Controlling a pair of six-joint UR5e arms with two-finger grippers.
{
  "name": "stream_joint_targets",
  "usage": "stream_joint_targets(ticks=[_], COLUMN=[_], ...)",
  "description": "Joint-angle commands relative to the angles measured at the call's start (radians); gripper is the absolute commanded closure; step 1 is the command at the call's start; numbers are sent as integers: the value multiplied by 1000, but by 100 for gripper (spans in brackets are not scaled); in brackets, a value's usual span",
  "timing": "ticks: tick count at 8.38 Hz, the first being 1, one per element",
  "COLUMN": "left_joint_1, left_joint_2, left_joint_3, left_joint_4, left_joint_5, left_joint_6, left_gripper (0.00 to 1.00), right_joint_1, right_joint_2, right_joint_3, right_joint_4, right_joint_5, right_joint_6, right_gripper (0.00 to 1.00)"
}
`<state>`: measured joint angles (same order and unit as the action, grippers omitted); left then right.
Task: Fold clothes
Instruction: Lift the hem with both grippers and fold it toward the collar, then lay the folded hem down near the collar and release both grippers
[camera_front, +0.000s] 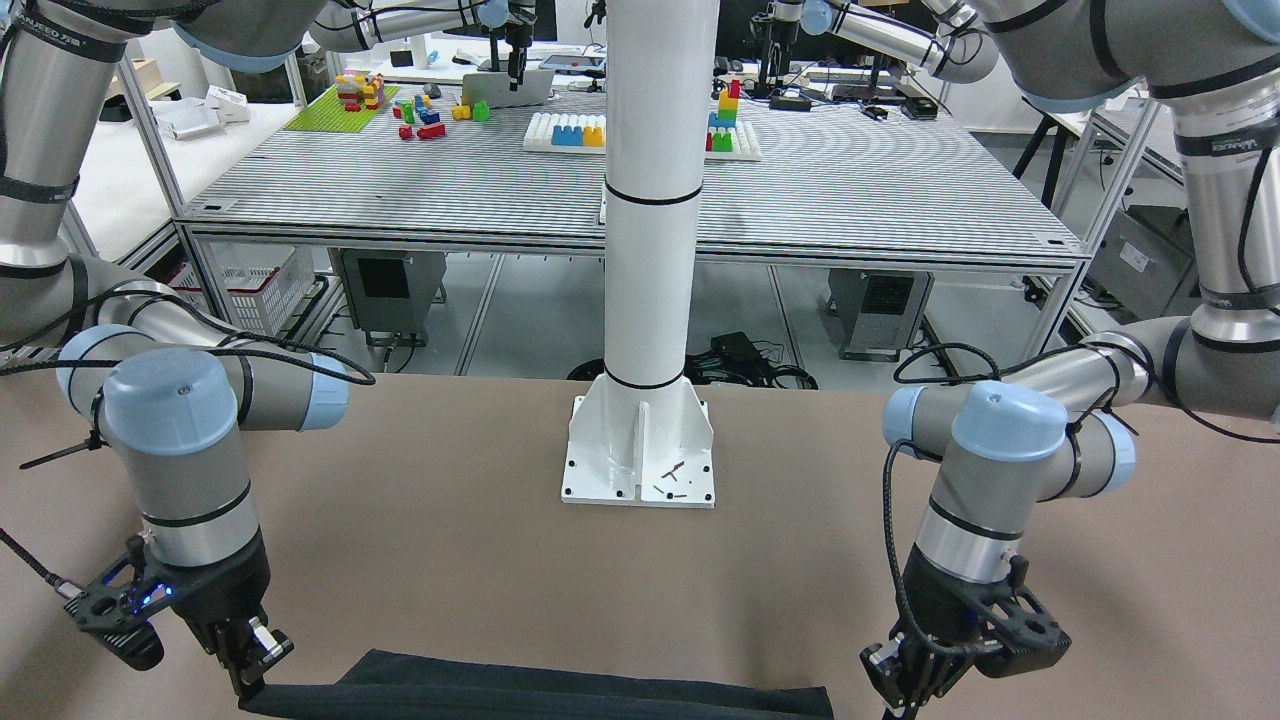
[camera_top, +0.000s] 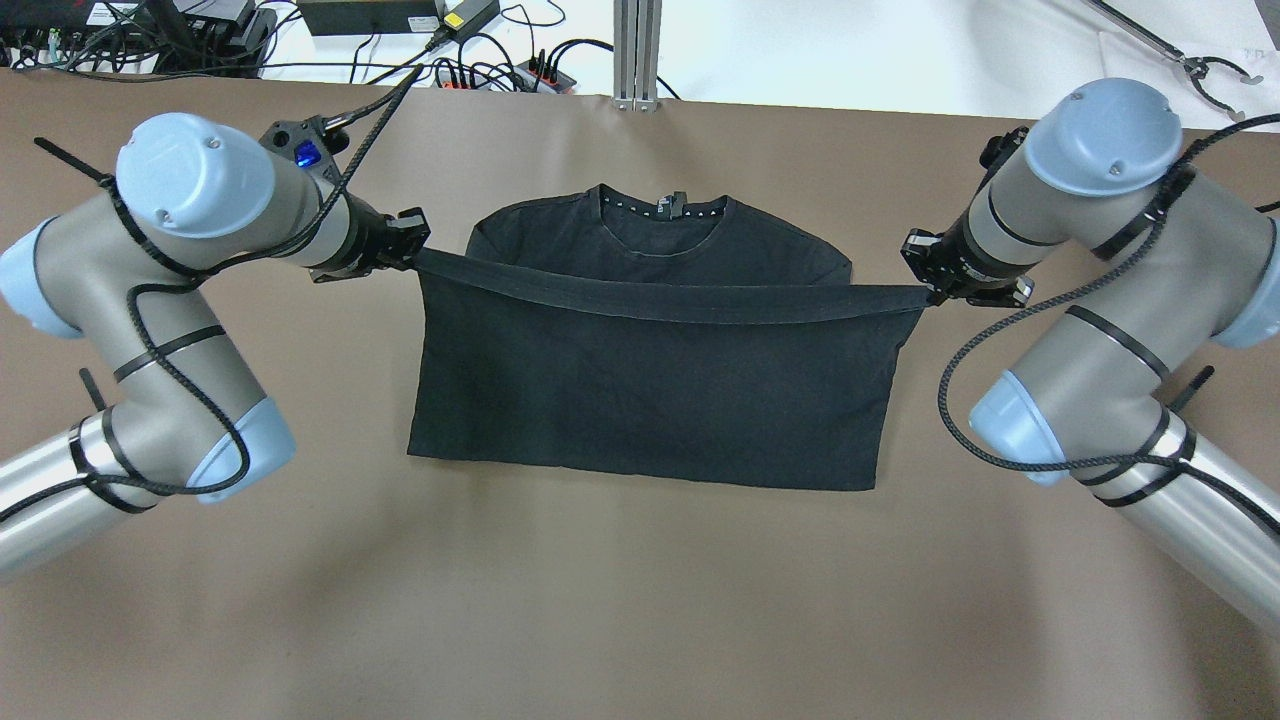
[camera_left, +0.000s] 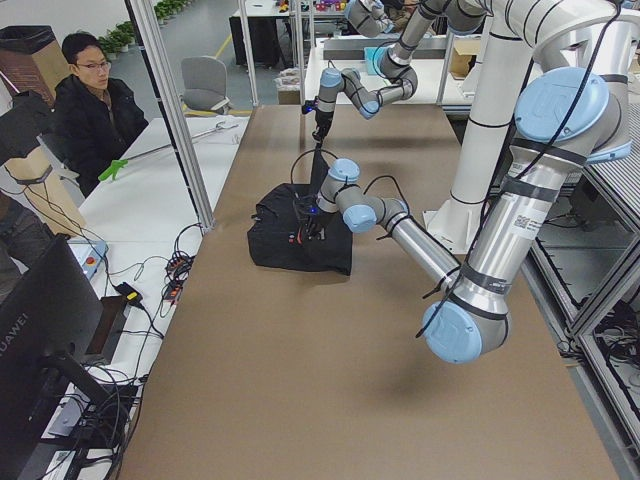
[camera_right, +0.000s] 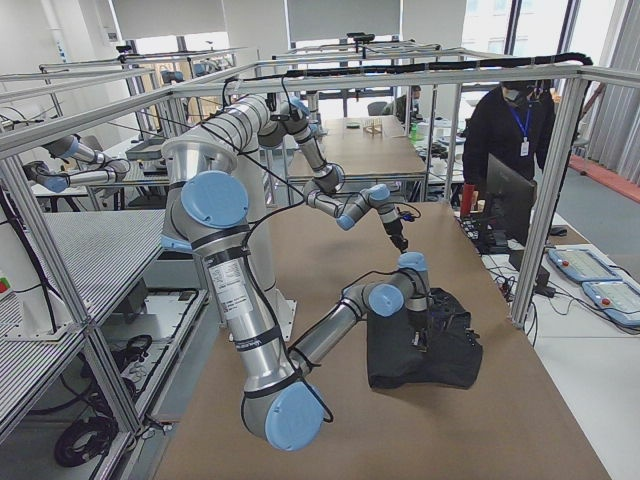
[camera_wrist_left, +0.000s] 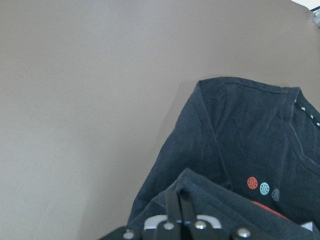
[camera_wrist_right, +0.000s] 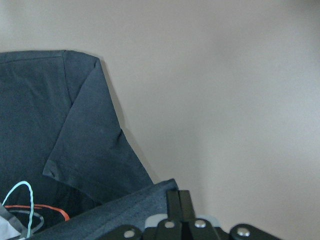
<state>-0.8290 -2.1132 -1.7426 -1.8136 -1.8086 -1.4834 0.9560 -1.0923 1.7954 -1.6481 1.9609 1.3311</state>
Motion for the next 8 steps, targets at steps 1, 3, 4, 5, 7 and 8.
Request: stream_joint_targets(ticks=[1,3,4,5,7,8], left_joint_1=[-28,-29,-29,-32,-36,-64], left_joint_2=[-117,-210,-230,-231,-232,-232], left_joint_3=[243,465,523,549,619,639], left_joint_4=[-115,-260,-294,-315,-389,-424], left_joint_5=[2,6,9,9,9,-3], left_joint_6=[28,28,29,31,29,28], left_gripper=[100,100,100,100,86,81], right_joint_1=[9,7,6,6,-2,-3], right_joint_2=[84,146,150,150,176,177], right_joint_3=[-293,-405,-439,-459,-503,-511], right_joint_4=[252,312,356,384,399,413], right_joint_5=[-50,-50,-51,-51,-120,-129], right_joint_6=[-20,-13,-12,-13,-9,-9], right_gripper=[100,100,100,100,93,64])
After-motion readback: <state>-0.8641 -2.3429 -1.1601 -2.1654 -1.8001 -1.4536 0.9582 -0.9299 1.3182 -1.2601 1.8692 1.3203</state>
